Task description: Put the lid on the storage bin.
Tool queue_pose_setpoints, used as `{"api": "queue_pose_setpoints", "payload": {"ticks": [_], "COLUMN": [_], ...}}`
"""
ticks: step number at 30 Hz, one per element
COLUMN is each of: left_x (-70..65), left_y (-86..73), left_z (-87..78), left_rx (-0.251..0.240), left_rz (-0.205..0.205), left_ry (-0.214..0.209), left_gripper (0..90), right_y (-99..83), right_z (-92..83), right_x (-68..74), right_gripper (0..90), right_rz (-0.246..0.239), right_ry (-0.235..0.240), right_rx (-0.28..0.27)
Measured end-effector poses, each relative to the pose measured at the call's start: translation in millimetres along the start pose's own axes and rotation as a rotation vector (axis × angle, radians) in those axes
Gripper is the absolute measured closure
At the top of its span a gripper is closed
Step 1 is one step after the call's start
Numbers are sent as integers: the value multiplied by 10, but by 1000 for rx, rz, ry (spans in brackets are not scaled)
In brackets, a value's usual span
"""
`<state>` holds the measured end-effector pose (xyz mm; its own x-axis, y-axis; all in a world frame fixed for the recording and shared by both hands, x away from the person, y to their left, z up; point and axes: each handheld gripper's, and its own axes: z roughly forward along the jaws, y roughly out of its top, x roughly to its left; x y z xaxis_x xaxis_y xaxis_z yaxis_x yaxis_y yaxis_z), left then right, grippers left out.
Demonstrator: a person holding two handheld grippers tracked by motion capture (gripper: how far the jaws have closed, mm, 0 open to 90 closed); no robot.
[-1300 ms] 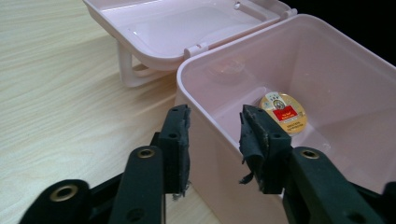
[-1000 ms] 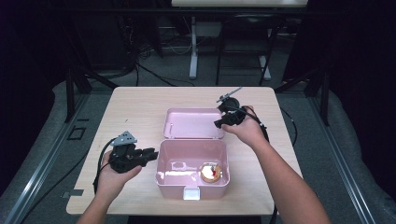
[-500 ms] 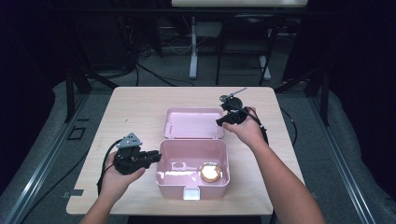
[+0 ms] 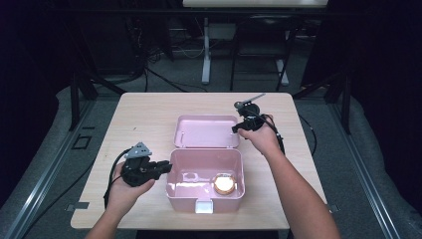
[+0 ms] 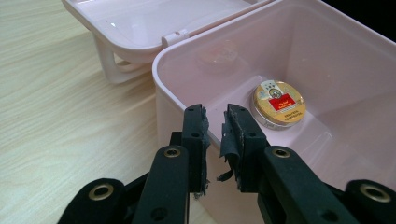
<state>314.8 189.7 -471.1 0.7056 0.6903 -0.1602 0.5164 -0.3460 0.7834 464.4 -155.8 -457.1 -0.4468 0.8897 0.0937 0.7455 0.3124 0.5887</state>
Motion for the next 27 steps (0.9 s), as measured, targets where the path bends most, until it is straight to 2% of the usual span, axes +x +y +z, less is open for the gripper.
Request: {"api": "queue_pose_setpoints", "payload": {"ticks": [3, 13, 16, 19, 23, 27], "left_x": [4, 4, 1, -2, -4, -5], "left_y": [-1, -4, -4, -6, -6, -5], "left_z": [0, 0, -1, 2, 3, 2], "left_rx": [0, -3, -2, -6, -7, -4], "left_rz": [1, 3, 3, 0, 1, 2], "left_ry": [-2, 0, -1, 0, 2, 3], "left_gripper": [780, 781, 781, 781, 782, 782], "right_y": [17, 62, 73, 80, 83, 86], "right_z": [50, 164, 173, 212, 245, 267], "right_x": [-16, -8, -3, -8, -29, -49], "right_gripper": [618, 661, 661, 677, 694, 716], "right_rz": [24, 94, 120, 133, 141, 159], "right_ry": [-27, -71, -69, -94, -105, -96], "right_rx": [1, -15, -20, -20, -9, 2]}}
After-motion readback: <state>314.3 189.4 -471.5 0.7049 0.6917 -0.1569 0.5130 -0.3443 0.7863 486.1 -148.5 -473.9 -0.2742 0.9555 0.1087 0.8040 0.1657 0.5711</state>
